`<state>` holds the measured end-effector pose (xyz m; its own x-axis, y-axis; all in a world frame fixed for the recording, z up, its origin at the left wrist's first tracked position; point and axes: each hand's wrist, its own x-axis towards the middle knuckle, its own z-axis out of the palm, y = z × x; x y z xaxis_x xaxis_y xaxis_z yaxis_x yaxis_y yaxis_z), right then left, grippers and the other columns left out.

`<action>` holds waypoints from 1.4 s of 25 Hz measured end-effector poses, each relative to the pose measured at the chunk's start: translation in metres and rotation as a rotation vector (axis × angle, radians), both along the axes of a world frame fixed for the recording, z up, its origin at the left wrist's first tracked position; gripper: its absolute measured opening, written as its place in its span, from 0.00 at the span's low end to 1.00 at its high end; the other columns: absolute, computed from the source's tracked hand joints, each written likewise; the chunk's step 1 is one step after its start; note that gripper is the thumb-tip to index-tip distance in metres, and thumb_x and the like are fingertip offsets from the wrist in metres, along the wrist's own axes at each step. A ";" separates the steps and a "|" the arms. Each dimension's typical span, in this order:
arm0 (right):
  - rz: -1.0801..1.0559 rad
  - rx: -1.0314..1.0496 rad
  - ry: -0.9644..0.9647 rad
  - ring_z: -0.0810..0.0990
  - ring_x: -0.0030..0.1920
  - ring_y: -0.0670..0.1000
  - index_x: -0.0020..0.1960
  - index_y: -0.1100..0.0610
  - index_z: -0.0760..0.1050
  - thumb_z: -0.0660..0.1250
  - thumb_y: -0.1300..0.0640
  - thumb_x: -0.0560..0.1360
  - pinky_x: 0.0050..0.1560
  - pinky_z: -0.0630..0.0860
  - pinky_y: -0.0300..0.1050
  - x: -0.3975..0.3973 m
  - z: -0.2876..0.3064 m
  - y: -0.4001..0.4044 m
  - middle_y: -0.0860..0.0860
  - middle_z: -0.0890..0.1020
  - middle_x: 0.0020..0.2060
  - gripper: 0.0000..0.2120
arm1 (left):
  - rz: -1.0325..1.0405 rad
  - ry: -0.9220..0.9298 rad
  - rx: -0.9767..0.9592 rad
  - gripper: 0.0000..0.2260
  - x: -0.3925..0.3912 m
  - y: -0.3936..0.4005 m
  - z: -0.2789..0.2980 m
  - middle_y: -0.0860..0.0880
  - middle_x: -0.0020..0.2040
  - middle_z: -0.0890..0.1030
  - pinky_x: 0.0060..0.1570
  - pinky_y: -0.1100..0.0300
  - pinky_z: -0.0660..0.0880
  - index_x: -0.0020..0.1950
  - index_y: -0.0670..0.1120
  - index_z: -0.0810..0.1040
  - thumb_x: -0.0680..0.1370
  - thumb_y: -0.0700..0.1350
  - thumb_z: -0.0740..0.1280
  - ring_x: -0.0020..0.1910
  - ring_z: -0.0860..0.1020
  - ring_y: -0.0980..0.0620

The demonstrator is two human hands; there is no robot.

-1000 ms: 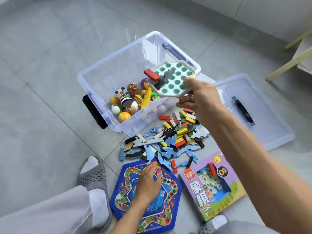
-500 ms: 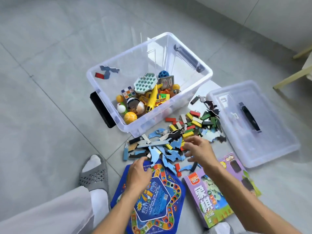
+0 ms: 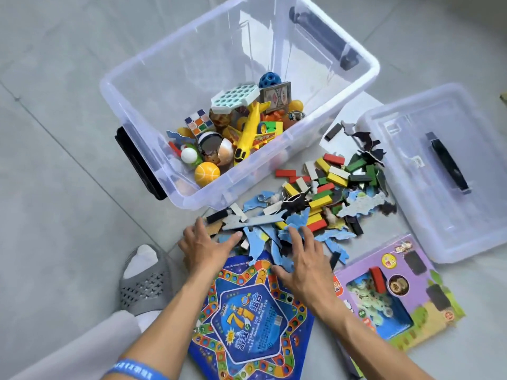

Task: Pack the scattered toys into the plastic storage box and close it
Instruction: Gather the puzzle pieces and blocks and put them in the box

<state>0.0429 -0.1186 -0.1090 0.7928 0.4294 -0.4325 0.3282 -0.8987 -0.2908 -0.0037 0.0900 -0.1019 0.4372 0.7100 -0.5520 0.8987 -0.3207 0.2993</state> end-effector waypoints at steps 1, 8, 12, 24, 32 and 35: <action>-0.005 0.005 -0.028 0.69 0.64 0.59 0.76 0.51 0.54 0.66 0.35 0.72 0.57 0.77 0.53 -0.001 -0.005 0.002 0.54 0.61 0.74 0.41 | -0.007 -0.002 -0.002 0.47 0.003 -0.012 -0.002 0.44 0.70 0.62 0.61 0.48 0.68 0.75 0.51 0.56 0.64 0.70 0.70 0.69 0.61 0.42; -0.008 0.030 -0.060 0.74 0.50 0.58 0.73 0.55 0.57 0.66 0.50 0.75 0.36 0.77 0.51 0.005 -0.013 0.016 0.55 0.66 0.63 0.31 | 0.041 -0.192 -0.112 0.40 0.014 -0.072 -0.012 0.44 0.61 0.70 0.60 0.51 0.68 0.71 0.52 0.62 0.64 0.58 0.76 0.62 0.70 0.43; -0.044 0.186 -0.006 0.78 0.41 0.60 0.69 0.51 0.63 0.66 0.58 0.76 0.33 0.76 0.54 0.012 -0.017 0.011 0.52 0.69 0.58 0.24 | 0.121 -0.252 -0.200 0.33 0.019 -0.074 -0.014 0.48 0.57 0.70 0.55 0.57 0.70 0.65 0.54 0.67 0.64 0.52 0.78 0.55 0.72 0.49; -1.099 0.973 0.950 0.80 0.27 0.56 0.76 0.58 0.56 0.73 0.62 0.72 0.30 0.81 0.47 0.029 0.049 -0.016 0.61 0.81 0.32 0.39 | 0.582 -0.572 -0.874 0.06 0.016 -0.081 0.035 0.36 0.48 0.83 0.49 0.46 0.78 0.48 0.40 0.80 0.72 0.37 0.73 0.42 0.81 0.42; -0.855 1.191 0.973 0.80 0.30 0.53 0.57 0.65 0.73 0.69 0.62 0.75 0.28 0.79 0.43 0.083 0.227 0.044 0.56 0.79 0.38 0.12 | 0.610 -1.015 -1.070 0.03 0.039 -0.041 0.191 0.46 0.35 0.76 0.25 0.65 0.70 0.41 0.42 0.78 0.73 0.36 0.71 0.30 0.71 0.53; -0.798 1.130 0.955 0.83 0.35 0.56 0.51 0.61 0.74 0.67 0.57 0.78 0.32 0.82 0.44 0.119 0.278 0.096 0.56 0.78 0.40 0.07 | 0.691 -1.053 -1.019 0.03 0.087 0.005 0.248 0.45 0.40 0.75 0.32 0.64 0.75 0.47 0.42 0.77 0.76 0.40 0.69 0.33 0.76 0.52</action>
